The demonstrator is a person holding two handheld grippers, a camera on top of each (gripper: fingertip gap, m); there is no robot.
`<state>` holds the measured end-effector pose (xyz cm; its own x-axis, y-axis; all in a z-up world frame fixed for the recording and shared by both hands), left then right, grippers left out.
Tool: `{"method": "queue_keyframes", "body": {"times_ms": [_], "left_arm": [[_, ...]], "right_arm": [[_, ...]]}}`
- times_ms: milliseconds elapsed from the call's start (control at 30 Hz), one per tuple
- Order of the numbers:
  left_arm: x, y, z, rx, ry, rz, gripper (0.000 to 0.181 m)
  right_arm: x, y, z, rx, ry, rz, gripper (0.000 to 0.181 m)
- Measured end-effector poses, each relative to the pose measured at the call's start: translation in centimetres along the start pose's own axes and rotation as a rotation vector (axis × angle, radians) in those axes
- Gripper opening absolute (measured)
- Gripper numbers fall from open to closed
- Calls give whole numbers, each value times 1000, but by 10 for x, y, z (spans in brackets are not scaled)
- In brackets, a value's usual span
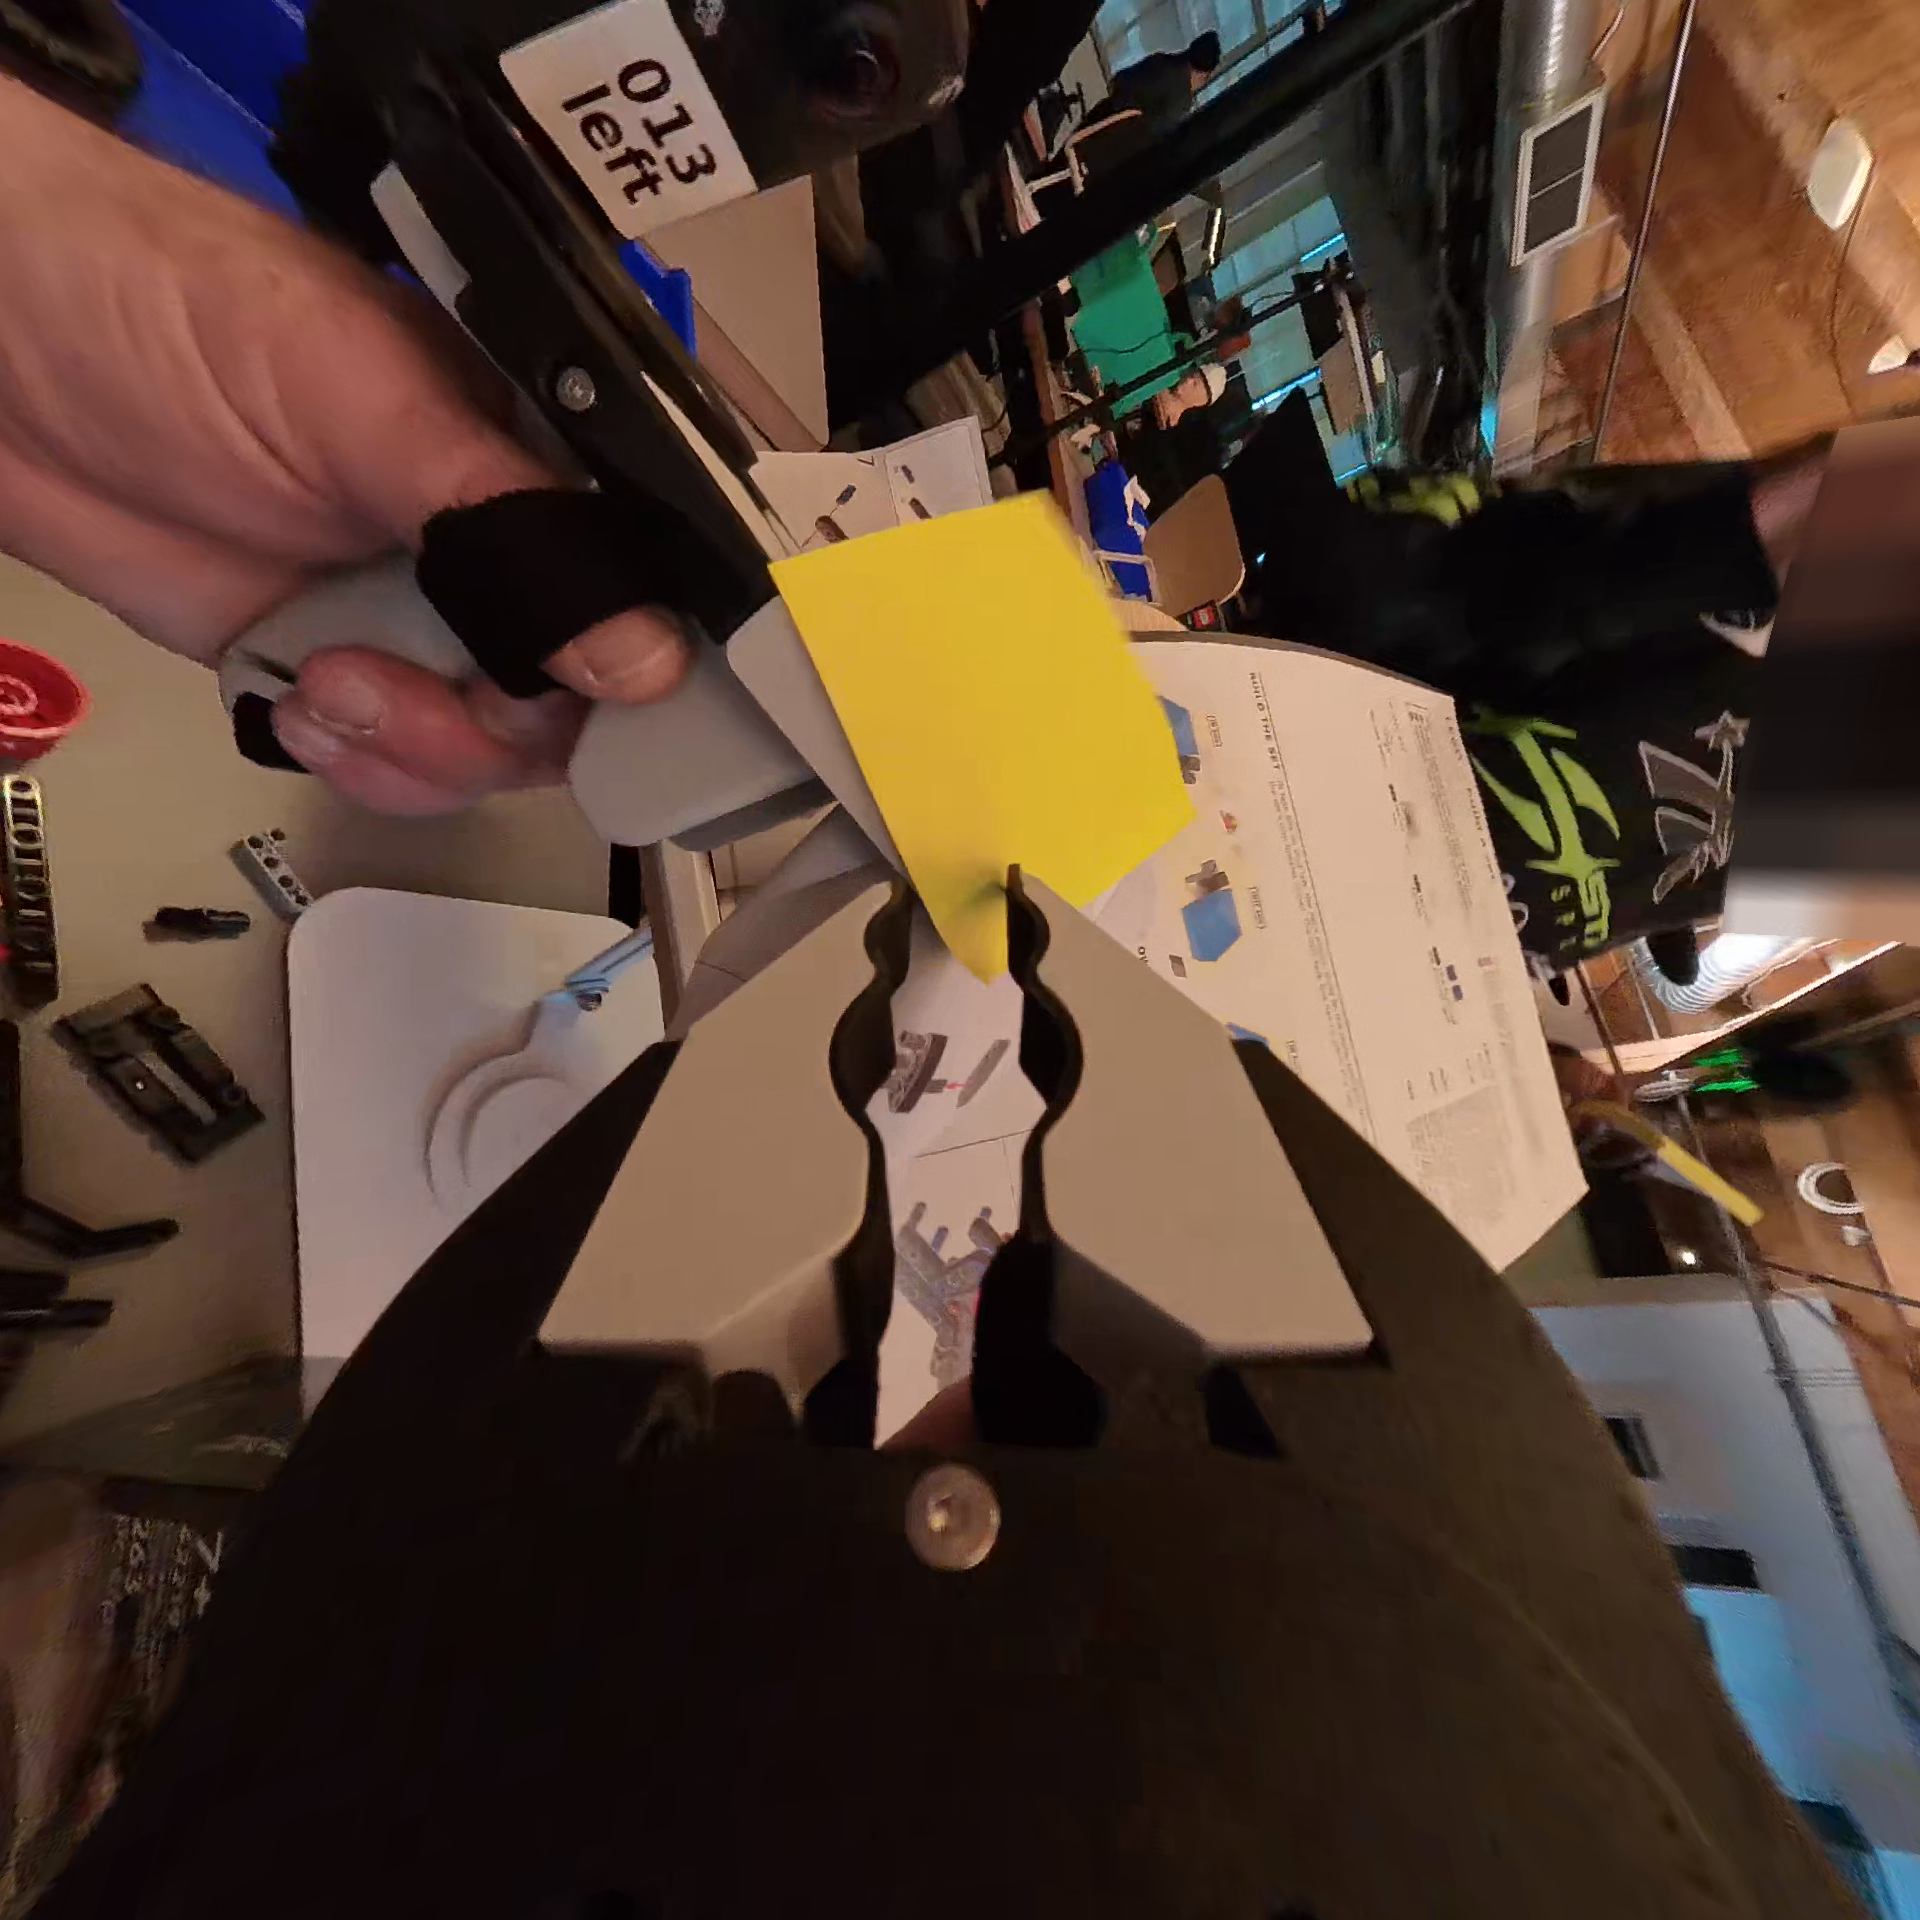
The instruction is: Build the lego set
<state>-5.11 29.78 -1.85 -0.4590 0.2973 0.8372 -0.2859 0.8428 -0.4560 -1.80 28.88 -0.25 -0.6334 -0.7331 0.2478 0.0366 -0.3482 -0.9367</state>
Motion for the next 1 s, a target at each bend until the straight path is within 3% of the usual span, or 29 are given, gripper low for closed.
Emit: {"method": "queue_keyframes", "body": {"times_ms": [267, 633, 767, 1000], "left_arm": [[0, 2, 1, 14, 27, -37, 0], [-3, 5, 2, 21, 48, -45, 0], [-4, 7, 3, 31, 52, -44, 0], [-3, 7, 4, 37, 57, -55, 0]], "right_arm": [[-2, -3, 5, 67, -14, -35, 0], [-8, -29, 24, 21, -129, -273, 0], [-25, -52, 41, -55, -173, -428, 0], [-78, -72, 81, -148, -28, -457, 0]]}}
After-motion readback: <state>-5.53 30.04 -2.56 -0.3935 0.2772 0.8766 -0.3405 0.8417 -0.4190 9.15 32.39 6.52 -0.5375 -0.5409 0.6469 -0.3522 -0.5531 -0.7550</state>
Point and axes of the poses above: each gripper's, where its closed fingertips meet, z back along the fingers, x out of its top, y = z × x across the jaws, the point moved 3 cm from there along z, back along the fingers, and after that the axes turned 12 degrees about z, right-handed, at the moved point
